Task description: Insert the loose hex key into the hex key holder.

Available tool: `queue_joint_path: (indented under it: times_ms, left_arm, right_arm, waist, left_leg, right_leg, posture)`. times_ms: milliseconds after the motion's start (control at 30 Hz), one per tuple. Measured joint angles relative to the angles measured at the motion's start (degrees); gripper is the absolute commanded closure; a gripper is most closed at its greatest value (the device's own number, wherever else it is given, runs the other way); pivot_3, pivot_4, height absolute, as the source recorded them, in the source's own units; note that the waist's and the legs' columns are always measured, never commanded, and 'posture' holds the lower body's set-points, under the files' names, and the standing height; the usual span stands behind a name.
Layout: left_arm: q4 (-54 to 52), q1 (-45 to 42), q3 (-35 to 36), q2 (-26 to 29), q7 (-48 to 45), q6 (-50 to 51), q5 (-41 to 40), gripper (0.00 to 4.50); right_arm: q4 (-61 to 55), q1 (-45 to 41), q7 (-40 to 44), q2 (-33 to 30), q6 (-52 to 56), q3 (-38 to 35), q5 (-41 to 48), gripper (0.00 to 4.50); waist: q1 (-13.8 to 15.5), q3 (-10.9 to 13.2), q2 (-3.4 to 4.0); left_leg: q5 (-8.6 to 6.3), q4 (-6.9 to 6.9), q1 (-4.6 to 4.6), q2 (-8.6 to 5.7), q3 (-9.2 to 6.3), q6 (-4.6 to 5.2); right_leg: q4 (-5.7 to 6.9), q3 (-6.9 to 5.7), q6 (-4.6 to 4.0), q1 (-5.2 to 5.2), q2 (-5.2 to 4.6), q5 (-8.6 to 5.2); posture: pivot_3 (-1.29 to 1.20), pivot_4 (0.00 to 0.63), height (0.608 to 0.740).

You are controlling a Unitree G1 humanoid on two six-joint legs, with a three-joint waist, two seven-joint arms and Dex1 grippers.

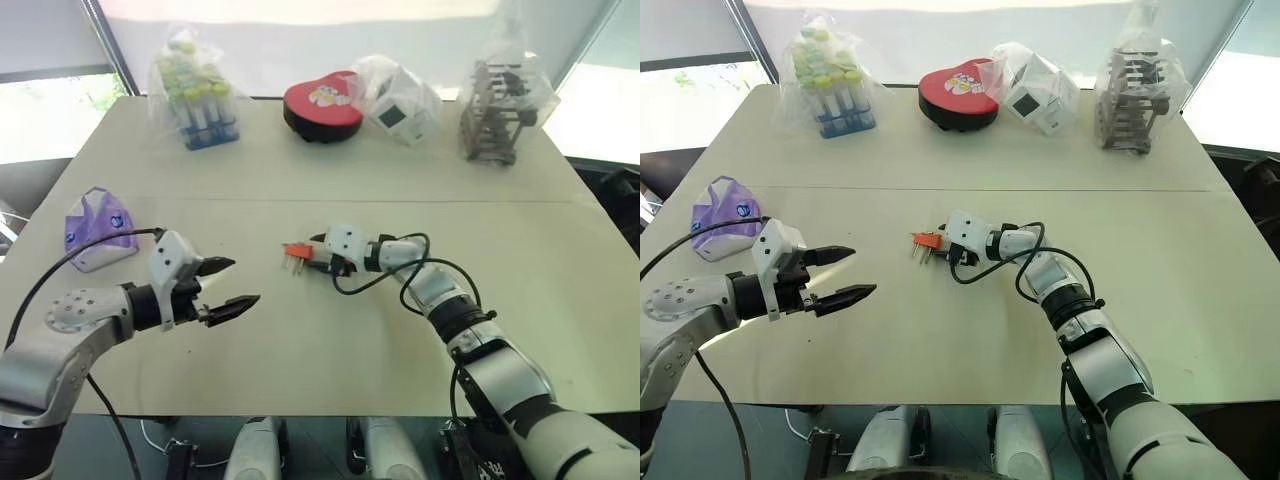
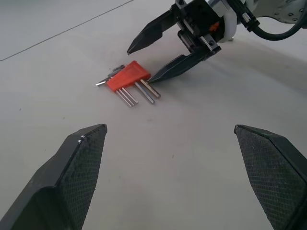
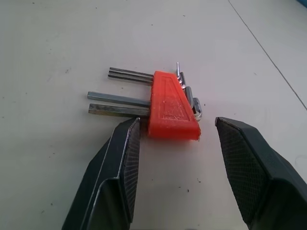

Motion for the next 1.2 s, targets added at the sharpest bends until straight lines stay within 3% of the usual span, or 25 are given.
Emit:
queue_joint_path:
  times_ms: [200, 367, 600, 800, 1033, 1200]
  left_arm:
    - [-0.1, 0.8, 0.0, -0.1, 0.6, -1.2, 1.2, 0.06]
    - [-0.3, 1.7, 0.1, -0.6, 1.7, -1.6, 1.6, 0.0]
    - [0.2, -1.8, 3.3, -3.7, 4.4, 1.4, -3.8, 0.0]
    - [7.3, -14.8, 5.1, -4.4, 5.5, 5.9, -9.8, 0.0]
    - [13.5, -24.8, -1.7, -9.8, 2.4, 8.1, -11.9, 0.0]
    - [16.9, -30.7, -2.7, -12.5, 1.0, 11.3, -15.0, 0.0]
  right_arm:
    - [6.3, -3.7, 2.9, 2.0, 1.4, -0.8, 0.0, 1.94]
    - [10.5, -5.6, 3.2, 3.7, -0.4, -1.1, -0.1, 3.48]
    - [11.2, -5.5, 2.3, 3.6, -2.4, -1.5, -0.5, 3.47]
    - [-4.3, 3.2, -5.5, -5.0, -13.4, -2.0, -5.4, 3.47]
    - [-28.3, 7.6, -14.1, -14.0, -25.6, -5.4, -11.9, 3.47]
    - [-34.1, 7.7, -17.6, -17.6, -31.1, -6.0, -16.7, 3.47]
  waist:
    - [-0.4, 0.0, 0.01]
    - [-1.2, 0.0, 0.01]
    - [-1.1, 0.0, 0.01]
    - [0.2, 0.1, 0.12]
    - [0.2, 0.1, 0.07]
    - [0.2, 0.1, 0.04]
  left_leg:
    - [-0.01, -0.13, 0.38, 0.03, 0.03, 0.0]
    - [0.0, -0.13, 0.4, 0.04, 0.0, 0.0]
    - [0.0, -0.12, 0.4, 0.06, -0.04, -0.01]
    - [0.0, -0.11, 0.26, -0.05, 0.01, -0.02]
    - [0.06, -0.11, 0.27, -0.03, 0.07, -0.13]
    - [0.07, -0.11, 0.29, -0.02, 0.06, -0.14]
  right_leg:
    - [0.01, 0.01, -0.03, 0.27, 0.0, -0.02]
    - [0.03, 0.0, -0.02, 0.3, 0.0, -0.01]
    - [0.03, 0.0, -0.02, 0.32, -0.01, -0.01]
    - [-0.06, 0.04, 0.03, 0.21, -0.12, 0.01]
    - [-0.04, 0.03, 0.04, 0.21, -0.02, 0.01]
    - [-0.03, 0.03, 0.04, 0.22, 0.01, 0.0]
  posture:
    - [0.0, 0.15, 0.74]
    - [0.0, 0.15, 0.74]
    - [0.0, 0.15, 0.74]
    - [0.0, 0.15, 0.74]
    - [0.0, 0.15, 0.74]
    - [0.0, 0.15, 0.74]
